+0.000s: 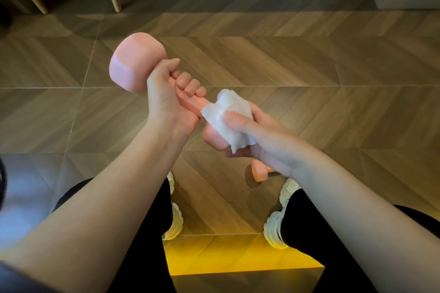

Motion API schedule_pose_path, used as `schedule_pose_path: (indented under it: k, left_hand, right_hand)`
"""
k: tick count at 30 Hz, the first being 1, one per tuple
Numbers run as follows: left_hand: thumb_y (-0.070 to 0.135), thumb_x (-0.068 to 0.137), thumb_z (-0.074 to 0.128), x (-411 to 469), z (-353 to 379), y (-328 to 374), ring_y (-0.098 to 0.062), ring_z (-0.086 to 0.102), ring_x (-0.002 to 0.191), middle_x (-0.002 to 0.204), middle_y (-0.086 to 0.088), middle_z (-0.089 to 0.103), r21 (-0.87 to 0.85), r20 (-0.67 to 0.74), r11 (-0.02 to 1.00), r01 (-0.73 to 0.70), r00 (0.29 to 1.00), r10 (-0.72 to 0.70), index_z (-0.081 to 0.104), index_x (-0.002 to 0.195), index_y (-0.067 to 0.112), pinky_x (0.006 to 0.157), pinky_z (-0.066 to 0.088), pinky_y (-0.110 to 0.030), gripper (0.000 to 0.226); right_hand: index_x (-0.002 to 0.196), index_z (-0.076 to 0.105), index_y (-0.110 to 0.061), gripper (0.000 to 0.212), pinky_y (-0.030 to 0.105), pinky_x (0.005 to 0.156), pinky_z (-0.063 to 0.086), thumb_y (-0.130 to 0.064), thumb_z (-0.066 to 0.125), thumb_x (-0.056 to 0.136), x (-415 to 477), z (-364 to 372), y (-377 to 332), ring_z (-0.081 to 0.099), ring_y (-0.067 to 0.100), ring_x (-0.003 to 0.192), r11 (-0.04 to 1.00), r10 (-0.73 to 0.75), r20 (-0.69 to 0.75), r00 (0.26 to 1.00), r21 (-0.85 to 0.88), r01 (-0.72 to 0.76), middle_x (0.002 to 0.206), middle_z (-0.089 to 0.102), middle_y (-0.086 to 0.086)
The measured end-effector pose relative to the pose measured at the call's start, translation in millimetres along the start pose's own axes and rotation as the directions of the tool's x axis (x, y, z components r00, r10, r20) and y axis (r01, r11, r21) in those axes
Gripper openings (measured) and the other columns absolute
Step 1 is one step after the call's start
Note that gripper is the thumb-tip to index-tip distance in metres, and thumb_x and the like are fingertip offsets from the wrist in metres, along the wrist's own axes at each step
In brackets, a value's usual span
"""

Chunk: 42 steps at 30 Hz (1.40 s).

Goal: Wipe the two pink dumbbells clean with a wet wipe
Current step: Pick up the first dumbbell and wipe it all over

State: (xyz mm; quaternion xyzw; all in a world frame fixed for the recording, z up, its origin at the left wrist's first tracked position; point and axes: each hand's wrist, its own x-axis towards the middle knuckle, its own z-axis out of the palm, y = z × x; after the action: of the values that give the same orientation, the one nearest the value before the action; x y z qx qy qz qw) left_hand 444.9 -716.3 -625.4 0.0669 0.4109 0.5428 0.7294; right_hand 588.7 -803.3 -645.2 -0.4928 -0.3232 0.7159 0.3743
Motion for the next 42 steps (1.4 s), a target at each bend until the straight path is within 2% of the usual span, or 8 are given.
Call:
schedule_pose_path:
  k: [6,14,19,22,28,31,35,42]
  left_hand:
    - [0.017,0.092,0.050,0,3,-4,-0.011,0.031,0.043,0.050,0.006,0.032,0.005,0.075,0.999,-0.048,0.996,0.048,0.036,0.060,0.020,0.046,0.033,-0.024,0.035]
    - [0.017,0.093,0.054,4,-1,-7,-0.010,0.026,0.040,0.049,0.007,0.026,-0.012,-0.072,1.000,-0.014,0.997,0.013,0.033,0.065,0.020,0.043,0.032,-0.023,0.035]
    - [0.019,0.093,0.049,6,0,-1,-0.011,0.021,0.039,0.047,0.008,0.021,0.005,-0.043,1.000,-0.029,0.999,0.029,0.032,0.058,0.021,0.042,0.027,-0.023,0.039]
    - [0.018,0.093,0.048,3,0,-2,-0.011,0.021,0.038,0.046,0.008,0.021,0.003,-0.049,1.000,-0.026,0.998,0.026,0.031,0.059,0.021,0.041,0.027,-0.022,0.038]
    - [0.017,0.093,0.047,3,3,-3,-0.011,0.021,0.039,0.048,0.006,0.021,-0.010,-0.041,1.000,-0.028,0.999,0.028,0.030,0.061,0.020,0.042,0.027,-0.023,0.037]
    - [0.018,0.092,0.049,5,1,0,-0.011,0.022,0.039,0.048,0.007,0.022,-0.018,-0.043,1.000,-0.023,0.999,0.022,0.033,0.060,0.021,0.043,0.027,-0.023,0.036]
    - [0.018,0.092,0.049,3,-2,-2,-0.011,0.023,0.039,0.048,0.007,0.023,-0.010,-0.053,1.000,-0.011,0.999,0.010,0.033,0.060,0.020,0.041,0.028,-0.022,0.036]
    - [0.017,0.094,0.046,2,2,-7,-0.012,0.020,0.040,0.048,0.007,0.020,0.024,-0.019,1.000,-0.005,1.000,0.005,0.030,0.061,0.021,0.042,0.026,-0.024,0.036]
  right_hand:
    - [0.126,0.060,-0.024,0.046,0.052,0.092,0.053,-0.032,0.071,0.083,-2,-9,-2,0.065,0.022,0.099,0.972,-0.017,0.040,0.999,0.235,0.007,0.110,0.068,0.004]
    - [0.122,0.064,-0.030,0.045,0.024,0.077,0.054,-0.042,0.073,0.079,3,4,5,0.068,0.008,0.102,0.974,-0.221,-0.195,0.956,-0.102,0.204,0.110,0.071,-0.011]
    - [0.135,0.054,-0.028,0.059,0.026,0.076,0.054,-0.033,0.073,0.080,-1,-5,1,0.065,0.009,0.104,0.972,-0.198,-0.010,0.980,-0.129,0.195,0.121,0.062,-0.008]
    - [0.133,0.052,-0.031,0.071,0.027,0.077,0.057,-0.031,0.082,0.069,0,0,5,0.065,0.004,0.103,0.953,-0.232,-0.074,0.970,-0.220,0.211,0.122,0.060,-0.008]
    - [0.126,0.057,-0.032,0.040,0.018,0.070,0.052,-0.041,0.065,0.088,3,-4,-1,0.067,-0.001,0.089,0.949,-0.258,-0.088,0.962,-0.210,0.235,0.102,0.069,-0.019]
    - [0.135,0.049,-0.037,0.061,0.017,0.070,0.051,-0.044,0.073,0.079,-1,-17,-5,0.063,-0.001,0.094,0.955,-0.192,0.081,0.978,-0.214,0.206,0.115,0.062,-0.018]
    - [0.139,0.043,-0.040,0.085,0.023,0.082,0.056,-0.048,0.081,0.063,0,-8,2,0.061,-0.002,0.108,0.907,-0.214,0.020,0.977,-0.368,0.207,0.131,0.052,-0.016]
    - [0.117,0.061,-0.031,0.036,0.036,0.082,0.061,-0.047,0.063,0.085,1,-8,-3,0.070,0.010,0.092,0.989,-0.064,-0.050,0.997,-0.138,0.057,0.101,0.073,-0.009]
